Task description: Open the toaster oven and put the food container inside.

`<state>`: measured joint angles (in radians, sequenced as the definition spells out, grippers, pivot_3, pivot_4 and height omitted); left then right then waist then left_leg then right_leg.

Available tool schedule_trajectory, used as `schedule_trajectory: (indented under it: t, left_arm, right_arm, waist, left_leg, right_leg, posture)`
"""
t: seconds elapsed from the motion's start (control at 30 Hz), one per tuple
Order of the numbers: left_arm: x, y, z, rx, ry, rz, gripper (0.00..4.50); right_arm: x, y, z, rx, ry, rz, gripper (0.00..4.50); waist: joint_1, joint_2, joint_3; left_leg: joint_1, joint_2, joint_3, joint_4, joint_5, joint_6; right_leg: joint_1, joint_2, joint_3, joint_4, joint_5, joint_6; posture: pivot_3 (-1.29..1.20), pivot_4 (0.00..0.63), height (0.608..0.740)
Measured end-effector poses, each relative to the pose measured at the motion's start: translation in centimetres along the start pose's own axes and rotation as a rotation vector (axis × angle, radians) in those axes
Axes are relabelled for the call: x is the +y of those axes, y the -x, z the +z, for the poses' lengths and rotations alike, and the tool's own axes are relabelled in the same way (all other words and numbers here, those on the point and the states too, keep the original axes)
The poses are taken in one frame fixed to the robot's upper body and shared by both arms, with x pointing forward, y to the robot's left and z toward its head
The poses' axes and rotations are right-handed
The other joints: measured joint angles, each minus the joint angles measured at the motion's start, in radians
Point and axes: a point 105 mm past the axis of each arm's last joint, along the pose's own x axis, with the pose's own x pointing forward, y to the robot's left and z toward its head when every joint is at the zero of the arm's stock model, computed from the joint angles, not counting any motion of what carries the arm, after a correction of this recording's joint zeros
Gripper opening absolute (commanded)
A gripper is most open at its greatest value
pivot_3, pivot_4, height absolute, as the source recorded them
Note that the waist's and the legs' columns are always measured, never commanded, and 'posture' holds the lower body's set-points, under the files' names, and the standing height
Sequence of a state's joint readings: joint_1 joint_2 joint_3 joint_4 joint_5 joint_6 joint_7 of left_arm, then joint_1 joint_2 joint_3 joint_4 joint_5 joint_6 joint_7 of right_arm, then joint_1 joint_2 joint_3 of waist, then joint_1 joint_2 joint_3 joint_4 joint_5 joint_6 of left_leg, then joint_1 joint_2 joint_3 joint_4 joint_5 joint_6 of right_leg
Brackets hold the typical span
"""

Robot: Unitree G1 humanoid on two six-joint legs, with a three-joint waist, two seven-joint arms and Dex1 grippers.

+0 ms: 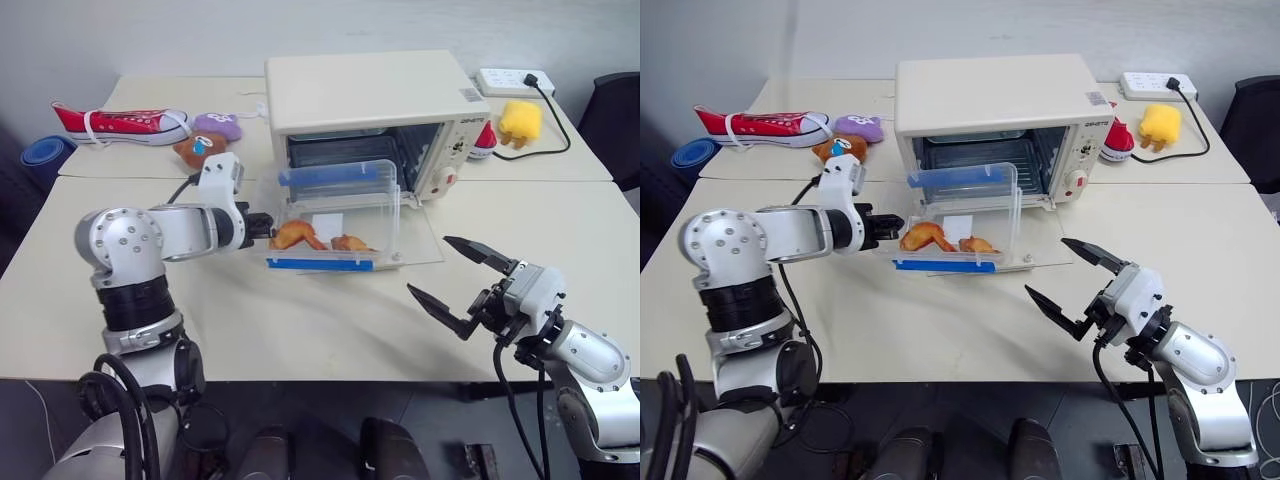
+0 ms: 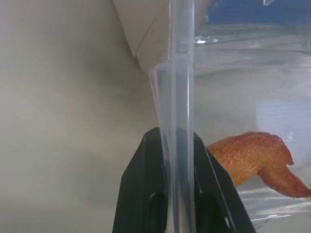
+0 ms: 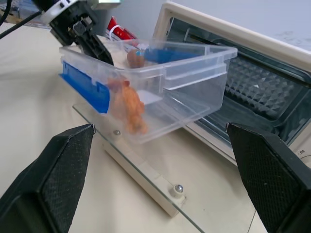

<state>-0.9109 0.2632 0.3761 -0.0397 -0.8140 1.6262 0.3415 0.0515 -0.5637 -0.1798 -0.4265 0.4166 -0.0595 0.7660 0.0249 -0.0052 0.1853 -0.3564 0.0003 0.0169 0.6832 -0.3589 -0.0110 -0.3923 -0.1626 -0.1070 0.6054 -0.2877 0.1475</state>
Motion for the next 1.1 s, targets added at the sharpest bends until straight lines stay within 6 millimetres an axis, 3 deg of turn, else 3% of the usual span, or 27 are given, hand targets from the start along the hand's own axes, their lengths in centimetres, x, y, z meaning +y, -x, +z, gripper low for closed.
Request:
schedule_trajectory:
  t: [0.3,0.33,0.57,0.8,1.03,1.1]
  left_arm:
    - [-1.5,-1.1,0.1,0.022,-0.020,0.019,0.04]
    - [-1.7,-1.2,0.2,0.021,-0.028,0.022,0.75]
    - [-2.9,-1.2,0.8,-0.003,-0.047,-0.027,2.60]
    - [-3.0,-0.8,1.3,-0.024,-0.041,-0.086,2.60]
    - [-2.5,1.6,3.2,-0.108,-0.137,-0.247,2.60]
    - [-2.6,1.9,3.2,-0.116,-0.168,-0.296,2.62]
  right_arm:
    - [0.3,0.0,-0.1,0.007,-0.019,-0.035,4.50]
    - [0.4,0.1,-0.2,0.010,-0.023,-0.037,4.50]
    - [0.6,0.3,-0.3,0.016,-0.034,-0.046,4.50]
    - [0.1,1.1,-0.5,0.028,-0.045,-0.085,4.50]
    - [-1.8,2.1,0.6,0.026,-0.158,-0.077,4.50]
    - [-1.1,2.0,0.9,0.037,-0.204,-0.012,4.11]
  waist:
    - [0.005,-0.001,0.000]
    - [0.006,-0.001,0.000]
    - [0.002,-0.001,0.000]
    - [0.001,-0.001,0.000]
    - [-0.001,0.000,0.000]
    - [0.000,-0.001,0.000]
  left_leg:
    - [0.000,-0.001,0.000,0.000,0.000,0.000]
    - [0.000,-0.001,0.000,0.000,0.000,0.000]
    - [0.000,-0.001,0.000,0.000,0.000,0.000]
    - [0.000,-0.001,0.000,0.000,0.000,0.000]
    - [0.000,0.000,0.000,0.000,0.000,0.000]
    - [0.000,0.000,0.000,0.000,0.000,0.000]
  right_leg:
    - [0.001,0.000,0.000,0.000,0.000,0.000]
    - [0.001,0.000,0.000,-0.001,0.000,0.000]
    - [0.001,0.000,0.000,-0.001,0.000,0.000]
    - [0.001,0.000,0.000,-0.001,0.000,0.000]
    - [0.001,0.000,0.000,-0.001,0.000,0.000]
    - [0.001,0.000,0.000,-0.001,0.000,0.000]
  posture:
    - [0.00,0.150,0.740]
    - [0.00,0.150,0.740]
    - [0.00,0.150,0.740]
    - [0.00,0.150,0.740]
    - [0.00,0.150,0.740]
    - [0.00,0.150,0.740]
